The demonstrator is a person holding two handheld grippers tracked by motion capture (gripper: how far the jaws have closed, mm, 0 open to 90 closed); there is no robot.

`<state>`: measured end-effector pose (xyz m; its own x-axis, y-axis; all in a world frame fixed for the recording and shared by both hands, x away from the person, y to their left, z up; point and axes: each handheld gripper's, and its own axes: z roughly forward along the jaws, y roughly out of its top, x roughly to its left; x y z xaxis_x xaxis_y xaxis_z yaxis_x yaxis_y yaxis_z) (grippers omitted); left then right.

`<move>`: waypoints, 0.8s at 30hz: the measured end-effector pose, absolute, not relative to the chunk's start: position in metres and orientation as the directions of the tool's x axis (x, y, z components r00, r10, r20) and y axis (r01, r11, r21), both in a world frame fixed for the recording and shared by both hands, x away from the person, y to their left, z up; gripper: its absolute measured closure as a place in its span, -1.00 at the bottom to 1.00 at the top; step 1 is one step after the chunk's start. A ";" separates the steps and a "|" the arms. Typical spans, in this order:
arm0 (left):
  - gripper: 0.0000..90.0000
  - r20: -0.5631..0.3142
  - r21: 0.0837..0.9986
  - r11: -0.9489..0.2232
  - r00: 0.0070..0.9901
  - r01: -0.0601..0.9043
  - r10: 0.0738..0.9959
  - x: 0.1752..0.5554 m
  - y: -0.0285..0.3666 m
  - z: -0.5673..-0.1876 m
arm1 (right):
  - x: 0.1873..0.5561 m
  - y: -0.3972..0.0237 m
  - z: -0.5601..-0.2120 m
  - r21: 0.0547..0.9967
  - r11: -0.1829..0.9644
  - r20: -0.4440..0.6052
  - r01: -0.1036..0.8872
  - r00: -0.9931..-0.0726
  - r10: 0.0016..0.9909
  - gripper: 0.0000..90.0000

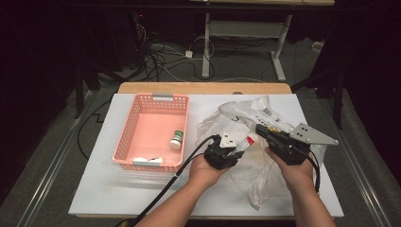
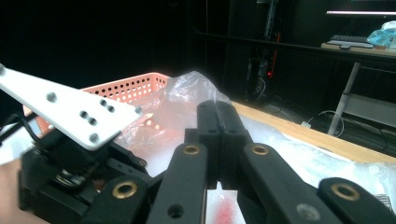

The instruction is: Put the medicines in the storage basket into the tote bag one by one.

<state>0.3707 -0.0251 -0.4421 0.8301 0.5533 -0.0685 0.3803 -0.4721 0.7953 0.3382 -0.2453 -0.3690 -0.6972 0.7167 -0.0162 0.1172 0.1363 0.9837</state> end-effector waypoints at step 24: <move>0.45 -0.054 0.774 -0.489 0.811 0.403 0.583 0.397 -0.061 -0.467 | 0.339 -0.247 -0.369 0.984 0.133 -0.013 0.120 -0.694 0.720 1.00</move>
<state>0.3973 -0.0606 -0.4675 0.8108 0.5828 -0.0541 0.4030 -0.4888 0.7737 0.3389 -0.2474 -0.3692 -0.6939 0.7200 -0.0126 0.1201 0.1330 0.9838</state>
